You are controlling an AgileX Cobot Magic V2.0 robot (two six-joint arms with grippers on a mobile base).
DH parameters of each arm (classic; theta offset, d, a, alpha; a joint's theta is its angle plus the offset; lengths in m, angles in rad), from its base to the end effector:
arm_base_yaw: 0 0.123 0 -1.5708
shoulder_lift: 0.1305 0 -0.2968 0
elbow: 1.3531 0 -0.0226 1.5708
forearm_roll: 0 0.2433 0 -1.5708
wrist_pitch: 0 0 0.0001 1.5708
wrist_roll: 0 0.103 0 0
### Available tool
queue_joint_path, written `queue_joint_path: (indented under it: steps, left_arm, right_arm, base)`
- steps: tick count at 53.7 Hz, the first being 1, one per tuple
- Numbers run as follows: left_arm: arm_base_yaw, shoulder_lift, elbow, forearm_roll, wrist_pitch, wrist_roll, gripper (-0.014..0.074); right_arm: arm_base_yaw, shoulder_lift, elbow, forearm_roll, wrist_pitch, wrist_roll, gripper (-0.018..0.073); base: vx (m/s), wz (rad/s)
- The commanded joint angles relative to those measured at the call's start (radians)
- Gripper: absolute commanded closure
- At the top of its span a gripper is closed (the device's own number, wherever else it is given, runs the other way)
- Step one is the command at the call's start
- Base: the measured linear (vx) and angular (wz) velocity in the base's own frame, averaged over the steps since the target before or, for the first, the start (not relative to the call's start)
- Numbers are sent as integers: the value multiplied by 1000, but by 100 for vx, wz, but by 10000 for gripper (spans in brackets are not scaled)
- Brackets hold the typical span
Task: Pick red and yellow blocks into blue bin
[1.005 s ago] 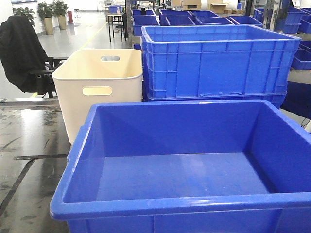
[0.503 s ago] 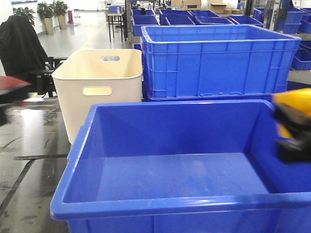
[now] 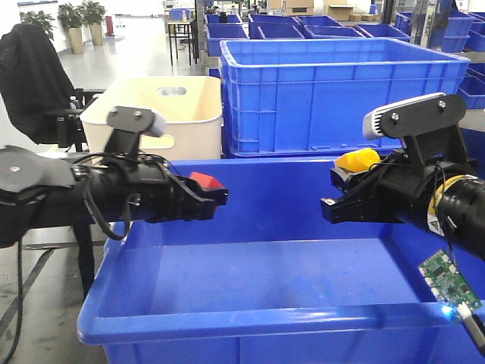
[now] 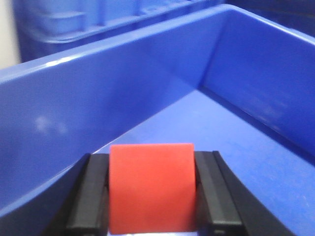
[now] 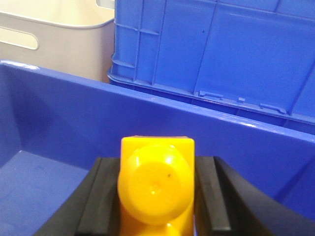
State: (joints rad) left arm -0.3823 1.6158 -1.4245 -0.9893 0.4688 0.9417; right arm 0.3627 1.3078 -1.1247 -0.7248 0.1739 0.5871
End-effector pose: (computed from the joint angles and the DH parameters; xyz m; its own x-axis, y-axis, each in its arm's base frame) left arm 0.3425 -0.1797 0.3774 -0.3362 0.1411 -0.9312 0.6733 0.7273 -0.1329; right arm 0.2892 0.0970 0.3933 -0.1762 -0.2048 -0.9628 -0.2731 0.9499 -0.1520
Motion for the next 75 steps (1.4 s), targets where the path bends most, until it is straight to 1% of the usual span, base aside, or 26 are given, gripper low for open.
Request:
queue_joint_path:
  steps: [1,7,11,15,19,22,24,26,29,30,32,33,35,36,40,42,46,49,52,55,61,65,75]
  left_arm:
    - [-15,-41,-43,-44,-70,27,204]
    - [-15,-41,-43,-44,-100,27,90]
    - [-15,-42,-43,-44,-111,27,47]
    - [-15,-53,-43,-42,-112,27,37]
    - [-15,-78,-43,-26,-109,27,40]
    - [-15,-105,-43,-3,-111,25,54]
    - [-15,-134,-43,19,-107,16,88]
    - [-14,-168,-43,47,-99,2,136]
    - [-6,-219,-42,99,-88,-40,253]
    - [0,-239,-40,122,-86,-63,326]
    - [10,-282,-34,181,-84,-110,447]
    - [20,-311,-25,224,-85,-143,529]
    - [32,-348,-7,279,-81,-184,606]
    - [71,-477,103,455,-64,-340,604]
    - [79,-559,226,524,-69,-403,602]
    - [79,-599,291,532,-80,-413,601]
    - [76,-692,447,525,-123,-423,600]
    - [75,-767,572,503,-187,-426,598]
    - [75,-834,669,477,-245,-428,597]
    - [75,-890,754,472,-294,-428,597]
    - [75,-970,845,472,-371,-427,597]
    - [75,-998,872,471,-366,-428,597]
    - [75,-1015,892,471,-343,-428,597]
  right_arm:
    - [-3,-31,-39,-12,-55,1,148]
    - [-3,-31,-39,-13,-36,25,-33]
    - [-3,-31,-39,-21,-22,24,-109]
    - [-3,-36,-39,-28,-11,22,-140]
    - [-3,-63,-42,-28,20,21,-132]
    - [-3,-93,-48,-28,63,21,-103]
    - [-3,-121,-54,-28,122,21,-74]
    - [-3,-150,-53,-28,178,21,-32]
    - [-3,-208,-52,-28,306,21,70]
    - [-3,-228,-52,-28,352,21,125]
    - [-3,-262,-50,-28,420,11,204]
    - [-3,-297,-44,-28,471,-9,272]
    - [-3,-335,-29,-26,502,-57,381]
    - [-3,-493,63,16,511,-127,575]
    - [-3,-591,137,34,510,-126,575]
    - [-3,-650,187,50,503,-125,573]
    - [-3,-760,278,85,464,-125,571]
    - [-3,-835,360,106,420,-125,569]
    - [-3,-898,425,109,370,-125,569]
    - [-3,-947,479,108,310,-122,568]
    - [-3,-978,562,101,220,-122,566]
    - [-3,-979,593,105,197,-122,566]
    - [-3,-979,616,106,224,-120,566]
  base:
    - [0,0]
    - [0,0]
    - [0,0]
    - [0,0]
    - [0,0]
    - [0,0]
    - [0,0]
    - [0,0]
    - [0,0]
    - [0,0]
    - [0,0]
    - [0,0]
    - [0,0]
    - [0,0]
    - [0,0]
    - [0,0]
    - [0,0]
    - [0,0]
    - [0,0]
    - [0,0]
    - [0,0]
    - [0,0]
    - [0,0]
